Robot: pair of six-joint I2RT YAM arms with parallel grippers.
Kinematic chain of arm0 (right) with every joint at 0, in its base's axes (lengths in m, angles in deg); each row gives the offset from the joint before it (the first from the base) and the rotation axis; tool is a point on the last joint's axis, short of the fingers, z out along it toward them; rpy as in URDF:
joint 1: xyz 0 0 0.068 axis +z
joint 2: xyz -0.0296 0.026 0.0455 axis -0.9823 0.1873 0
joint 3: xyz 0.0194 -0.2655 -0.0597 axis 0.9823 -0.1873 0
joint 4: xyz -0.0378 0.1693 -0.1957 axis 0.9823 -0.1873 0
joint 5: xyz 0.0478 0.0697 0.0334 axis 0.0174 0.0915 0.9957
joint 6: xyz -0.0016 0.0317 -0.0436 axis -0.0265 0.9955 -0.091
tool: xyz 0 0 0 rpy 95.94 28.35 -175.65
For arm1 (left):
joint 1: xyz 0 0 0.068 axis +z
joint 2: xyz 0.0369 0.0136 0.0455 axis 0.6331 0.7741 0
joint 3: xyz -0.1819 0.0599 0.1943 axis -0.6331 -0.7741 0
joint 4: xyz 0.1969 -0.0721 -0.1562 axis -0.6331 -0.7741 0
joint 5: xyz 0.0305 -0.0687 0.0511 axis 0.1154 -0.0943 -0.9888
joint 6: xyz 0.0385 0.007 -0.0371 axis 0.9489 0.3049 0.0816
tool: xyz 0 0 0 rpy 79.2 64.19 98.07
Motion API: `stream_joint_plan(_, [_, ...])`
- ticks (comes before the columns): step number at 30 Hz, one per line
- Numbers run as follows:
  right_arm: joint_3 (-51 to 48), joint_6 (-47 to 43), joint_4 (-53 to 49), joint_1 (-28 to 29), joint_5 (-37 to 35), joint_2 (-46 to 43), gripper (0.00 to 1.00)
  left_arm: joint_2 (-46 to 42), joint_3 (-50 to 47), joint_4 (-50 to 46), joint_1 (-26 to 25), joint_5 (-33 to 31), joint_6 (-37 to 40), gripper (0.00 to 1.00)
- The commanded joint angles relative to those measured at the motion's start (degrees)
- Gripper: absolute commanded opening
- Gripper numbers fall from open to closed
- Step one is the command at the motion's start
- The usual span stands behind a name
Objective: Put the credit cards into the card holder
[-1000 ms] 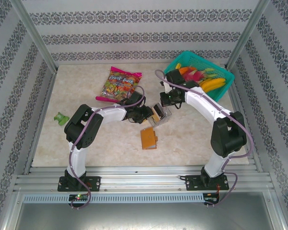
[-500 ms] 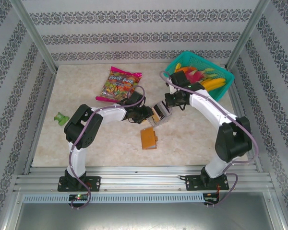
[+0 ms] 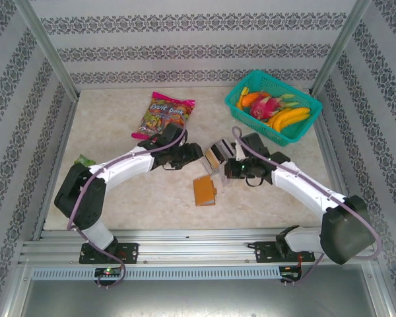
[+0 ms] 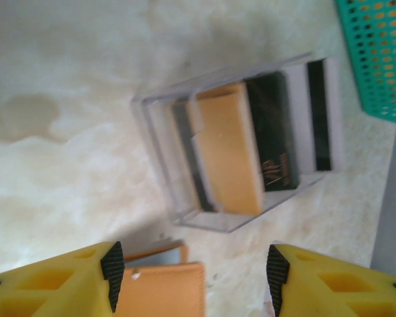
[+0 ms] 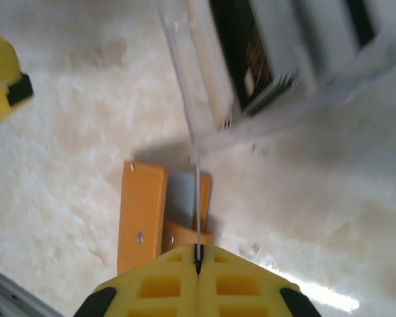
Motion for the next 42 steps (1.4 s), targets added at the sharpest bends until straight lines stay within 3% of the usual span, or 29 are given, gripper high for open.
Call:
stream_joint_plan(1, [-3.1, 5.2, 4.7, 3.5, 0.1, -1.3, 0.00, -1.5, -4.1, -1.9, -0.1, 0.4, -0.2, 0.62])
stream_joint_plan(5, [-4.8, 6.8, 5.1, 6.8, -2.4, -1.1, 0.00, -2.7, -6.7, -0.8, -0.7, 1.6, -1.1, 0.63])
stream_joint_plan(10, [-4.6, 9.0, 10.1, 8.7, 1.9, 0.9, 0.00, -3.3, -8.8, 0.2, -1.3, 3.0, -1.9, 0.64])
stream_joint_plan(21, [-0.3, 12.3, 14.4, 13.6, 4.0, 6.1, 0.00, -10.1, -13.9, 2.0, -1.8, 4.3, -2.4, 0.73])
stream_joint_plan(39, [-0.8, 20.1, 23.8, 15.9, 8.9, 9.8, 0.00, -11.2, -19.4, 5.5, -1.9, 3.1, -7.7, 0.74])
stream_joint_plan(42, [-1.2, 21.1, 25.2, 15.9, 10.1, 10.1, 0.00, -11.3, -20.2, 5.0, -1.8, 2.9, -8.5, 0.69])
